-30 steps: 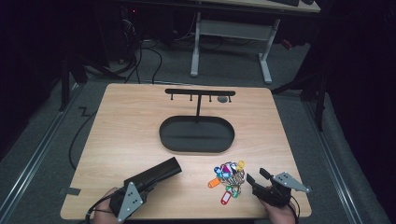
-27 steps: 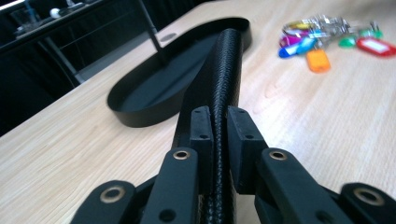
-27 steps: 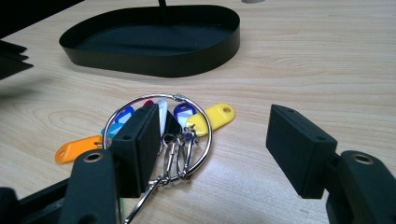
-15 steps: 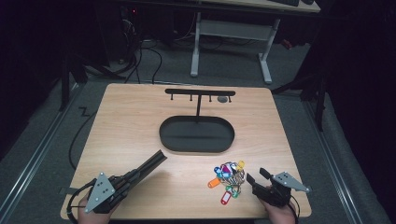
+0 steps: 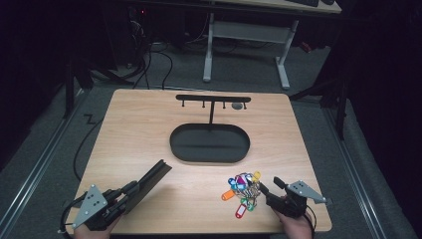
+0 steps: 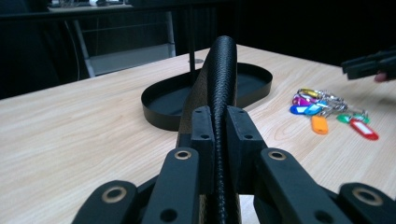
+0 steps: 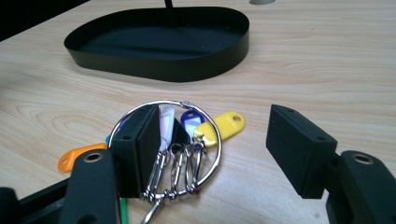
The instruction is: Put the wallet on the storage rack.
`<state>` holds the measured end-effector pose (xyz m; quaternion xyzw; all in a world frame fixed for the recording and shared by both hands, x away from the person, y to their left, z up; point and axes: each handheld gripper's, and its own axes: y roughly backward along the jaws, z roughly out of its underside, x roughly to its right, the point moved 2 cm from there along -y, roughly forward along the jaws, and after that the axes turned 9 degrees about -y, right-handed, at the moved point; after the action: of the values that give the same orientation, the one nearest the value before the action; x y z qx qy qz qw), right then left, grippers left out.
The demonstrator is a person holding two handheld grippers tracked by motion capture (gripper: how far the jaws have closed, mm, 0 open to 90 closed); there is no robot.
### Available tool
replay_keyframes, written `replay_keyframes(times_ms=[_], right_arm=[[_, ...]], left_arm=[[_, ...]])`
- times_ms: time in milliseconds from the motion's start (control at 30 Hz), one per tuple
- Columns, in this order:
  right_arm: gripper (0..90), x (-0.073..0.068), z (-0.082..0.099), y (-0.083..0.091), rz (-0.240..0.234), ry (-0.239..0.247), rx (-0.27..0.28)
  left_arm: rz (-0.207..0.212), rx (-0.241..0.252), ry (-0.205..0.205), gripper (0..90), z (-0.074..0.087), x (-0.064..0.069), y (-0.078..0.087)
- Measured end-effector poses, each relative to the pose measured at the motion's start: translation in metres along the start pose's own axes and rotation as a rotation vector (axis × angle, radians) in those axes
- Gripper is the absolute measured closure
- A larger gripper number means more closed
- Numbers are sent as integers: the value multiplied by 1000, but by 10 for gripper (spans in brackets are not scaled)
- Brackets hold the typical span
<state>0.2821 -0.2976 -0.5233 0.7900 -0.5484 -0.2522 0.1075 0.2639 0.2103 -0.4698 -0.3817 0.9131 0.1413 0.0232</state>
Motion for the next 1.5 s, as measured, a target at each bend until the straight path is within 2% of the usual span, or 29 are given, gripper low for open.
replay_keyframes(times_ms=[67,200,333,400,500,567,733,833,1000,1167,1267,1333,1400,1500], right_arm=[[354,-2,-2,-3,-7,4,-2],[302,-5,-5,-10,-15,22,-9],[239,-7,-8,-15,-11,13,-4],[206,-8,-11,-17,12,3,14],[168,-7,-13,-19,43,-21,13],[148,-7,-13,-19,63,-19,19],[143,-4,-13,-13,148,-13,51],[143,-1,-11,-9,158,-26,54],[143,5,-9,-5,162,-41,53],[143,5,-7,-3,153,-29,44],[143,4,-6,-2,150,-26,44],[145,4,-7,-3,143,-20,43],[146,3,-6,-4,130,-9,39],[146,2,-6,-6,118,-3,32]], left_arm=[[-1,-8,23,825,0,-1,4],[-4,-37,35,824,3,-1,10],[-12,-50,42,824,6,-2,12],[-14,-54,49,823,7,-3,12],[-15,-64,59,823,10,-6,10],[-14,-72,58,823,12,-8,7],[-5,-93,72,822,17,-12,-2],[-1,-97,81,822,19,-14,-8],[-5,-140,48,819,21,-12,-21],[-3,-121,100,799,25,-19,-22],[-6,-127,92,767,26,-21,-19],[-7,-136,85,720,26,-21,-19],[-5,-136,77,636,27,-20,-18],[-9,-146,59,573,26,-20,-17]])
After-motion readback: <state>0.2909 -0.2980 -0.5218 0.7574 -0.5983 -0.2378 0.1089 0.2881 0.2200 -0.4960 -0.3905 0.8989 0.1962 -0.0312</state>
